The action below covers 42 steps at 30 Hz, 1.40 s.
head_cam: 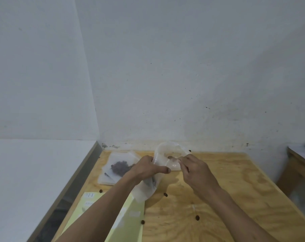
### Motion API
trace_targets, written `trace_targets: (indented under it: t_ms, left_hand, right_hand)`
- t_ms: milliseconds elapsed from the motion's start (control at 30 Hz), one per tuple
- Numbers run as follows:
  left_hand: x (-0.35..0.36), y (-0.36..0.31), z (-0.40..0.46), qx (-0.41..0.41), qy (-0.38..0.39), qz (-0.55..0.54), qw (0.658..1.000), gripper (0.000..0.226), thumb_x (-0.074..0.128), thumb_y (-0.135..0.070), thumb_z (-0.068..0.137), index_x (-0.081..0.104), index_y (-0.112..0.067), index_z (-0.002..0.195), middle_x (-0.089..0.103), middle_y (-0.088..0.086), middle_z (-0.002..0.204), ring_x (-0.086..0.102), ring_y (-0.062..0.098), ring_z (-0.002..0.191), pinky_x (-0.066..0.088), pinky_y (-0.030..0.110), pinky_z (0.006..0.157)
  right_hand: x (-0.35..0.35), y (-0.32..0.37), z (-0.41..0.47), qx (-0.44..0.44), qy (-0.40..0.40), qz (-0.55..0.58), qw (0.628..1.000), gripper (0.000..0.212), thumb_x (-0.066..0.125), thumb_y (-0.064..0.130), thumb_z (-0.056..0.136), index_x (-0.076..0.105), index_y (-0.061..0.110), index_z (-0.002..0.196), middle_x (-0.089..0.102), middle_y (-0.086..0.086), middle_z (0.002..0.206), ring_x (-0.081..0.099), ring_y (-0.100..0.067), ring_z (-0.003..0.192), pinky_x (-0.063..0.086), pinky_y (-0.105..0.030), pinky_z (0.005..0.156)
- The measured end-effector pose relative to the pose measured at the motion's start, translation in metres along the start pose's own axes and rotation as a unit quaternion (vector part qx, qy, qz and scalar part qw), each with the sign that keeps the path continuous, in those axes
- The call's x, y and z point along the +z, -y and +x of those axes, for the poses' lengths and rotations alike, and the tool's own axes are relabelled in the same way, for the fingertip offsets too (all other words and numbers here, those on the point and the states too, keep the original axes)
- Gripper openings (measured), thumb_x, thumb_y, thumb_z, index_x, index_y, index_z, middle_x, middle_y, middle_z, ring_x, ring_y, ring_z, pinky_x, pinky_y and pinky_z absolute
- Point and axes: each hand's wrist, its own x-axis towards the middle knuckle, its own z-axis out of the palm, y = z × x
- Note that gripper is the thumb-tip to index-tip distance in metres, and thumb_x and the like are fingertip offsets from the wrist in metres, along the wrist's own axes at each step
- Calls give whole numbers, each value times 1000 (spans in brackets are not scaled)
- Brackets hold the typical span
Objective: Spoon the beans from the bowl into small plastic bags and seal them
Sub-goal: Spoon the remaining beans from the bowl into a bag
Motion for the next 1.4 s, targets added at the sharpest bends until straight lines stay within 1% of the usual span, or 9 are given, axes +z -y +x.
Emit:
trace_targets:
  t_ms: [100, 233, 433, 600, 700, 900, 1167, 1267, 1400]
  left_hand:
    - [-4, 1, -3, 4, 4, 6, 1000, 38, 88, -42, 68, 73, -19, 94, 76, 5, 100, 70, 18, 87, 55, 33, 78]
    - [-7, -4, -5, 17, 19, 5, 1000, 32, 85, -39, 74, 72, -23, 98, 72, -6, 90, 65, 7, 77, 50, 21, 63]
    - [-13, -20, 1, 42, 8, 8, 999, 50, 85, -49, 71, 66, -24, 110, 69, -5, 100, 63, 8, 85, 48, 24, 63]
    - [-10, -31, 12, 32, 3, -14, 999, 41, 82, -45, 74, 72, -11, 94, 70, 3, 88, 65, 16, 77, 50, 27, 66]
    - [-4, -24, 14, 27, -8, -18, 999, 47, 81, -43, 77, 71, -6, 104, 71, 9, 95, 64, 20, 79, 47, 26, 65]
    - [0, -10, 9, 34, 22, 0, 999, 35, 81, -42, 78, 71, -22, 106, 72, -6, 95, 66, 11, 84, 47, 23, 65]
    - [-16, -13, 0, 30, 21, -2, 999, 37, 81, -41, 79, 72, -18, 107, 75, 1, 97, 70, 16, 84, 54, 27, 69]
    - [-20, -5, 3, 21, 5, -12, 1000, 43, 83, -46, 73, 73, -17, 103, 77, 7, 98, 73, 24, 89, 56, 34, 80]
    - [-19, -3, 0, 21, -13, -50, 998, 45, 82, -43, 76, 72, -8, 102, 75, 12, 97, 72, 25, 83, 50, 29, 72]
  right_hand:
    - [-7, -6, 4, 31, -61, 8, 998, 15, 59, 4, 97, 72, 9, 90, 60, 0, 75, 59, -17, 65, 50, -35, 60]
    - [-5, 1, 12, 103, -131, 30, 985, 31, 58, 5, 97, 56, 7, 66, 49, -2, 56, 47, -19, 52, 38, -31, 50]
    - [10, 9, 22, 225, -164, 98, 956, 44, 54, 4, 96, 39, 15, 56, 42, 1, 51, 36, -12, 49, 27, -27, 46]
    - [21, 6, 26, 319, -172, 121, 924, 41, 52, 6, 96, 50, 8, 55, 57, -4, 53, 63, -27, 56, 44, -34, 47]
    - [20, 3, 29, 378, -204, 143, 892, 42, 52, 7, 97, 56, 4, 55, 65, -10, 58, 67, -29, 61, 53, -35, 56]
    - [30, 10, 37, 443, -204, 182, 854, 40, 51, 9, 93, 61, -3, 56, 69, -13, 61, 65, -32, 62, 58, -44, 60]
    - [17, 12, 41, 593, -229, 400, 660, 39, 51, 2, 91, 61, 2, 53, 65, -4, 44, 74, -28, 60, 62, -46, 78]
    - [8, 10, 39, 596, -236, 406, 652, 34, 51, 2, 91, 59, 0, 58, 62, -1, 40, 71, -22, 51, 62, -42, 77]
    - [-1, 3, 32, 577, -230, 367, 692, 31, 51, 5, 93, 66, -2, 67, 66, 0, 46, 68, -13, 43, 56, -30, 54]
